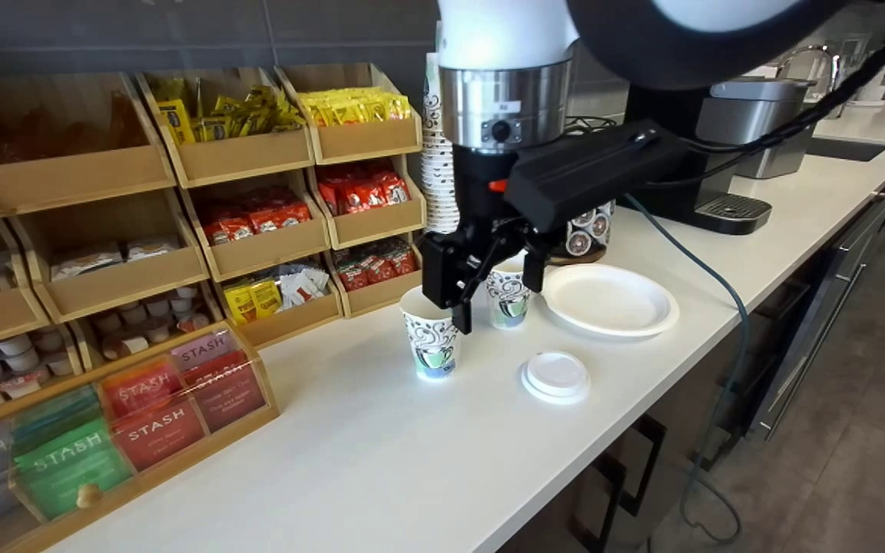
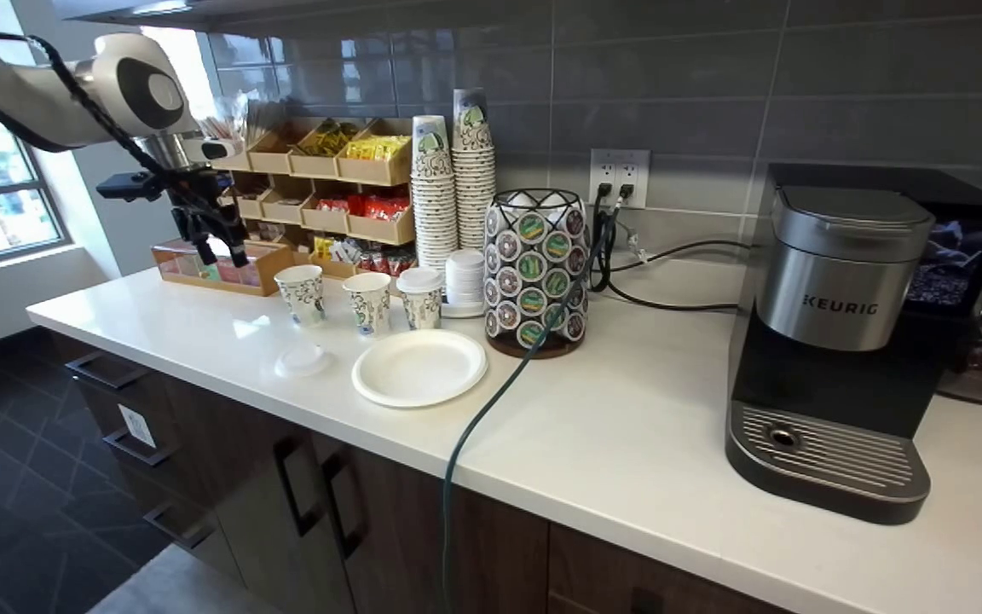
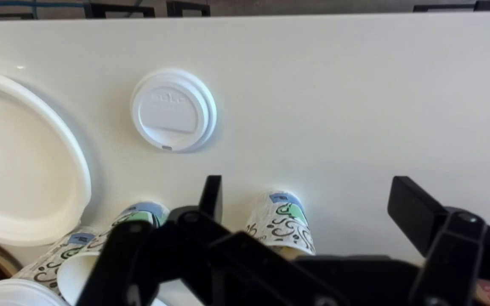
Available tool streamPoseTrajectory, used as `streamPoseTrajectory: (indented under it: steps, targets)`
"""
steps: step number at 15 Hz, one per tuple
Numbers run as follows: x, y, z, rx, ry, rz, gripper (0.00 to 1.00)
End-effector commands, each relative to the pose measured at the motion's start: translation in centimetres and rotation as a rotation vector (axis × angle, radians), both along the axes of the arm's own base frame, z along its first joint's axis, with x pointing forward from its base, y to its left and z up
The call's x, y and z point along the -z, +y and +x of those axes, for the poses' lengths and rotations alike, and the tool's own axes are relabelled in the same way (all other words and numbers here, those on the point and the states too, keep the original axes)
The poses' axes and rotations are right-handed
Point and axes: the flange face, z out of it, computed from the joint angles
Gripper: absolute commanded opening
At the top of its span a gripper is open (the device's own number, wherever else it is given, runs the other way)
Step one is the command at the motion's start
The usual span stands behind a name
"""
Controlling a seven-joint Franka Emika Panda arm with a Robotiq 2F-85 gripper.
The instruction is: Pick up the leftmost paper cup and pour its contents into the paper cup to the immediate right, put the paper cup back on the kitchen counter
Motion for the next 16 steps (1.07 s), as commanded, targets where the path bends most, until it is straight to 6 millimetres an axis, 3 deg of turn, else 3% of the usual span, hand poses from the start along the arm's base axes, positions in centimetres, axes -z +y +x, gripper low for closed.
streamPoseTrajectory:
  steps: [1, 7, 8, 11, 16]
  targets:
    - [2.0, 1.4, 4.3, 0.015, -0.035, -0.011, 1.0]
    - [4.3, 3.8, 8.8, -0.006, -0.061, -0.018, 1.0]
    - [3.5, 2.7, 7.3, 0.0, -0.042, 0.006, 1.0]
    - [4.2, 3.6, 8.4, -0.005, -0.052, 0.005, 1.0]
    - [4.0, 3.7, 8.7, -0.003, -0.058, 0.006, 1.0]
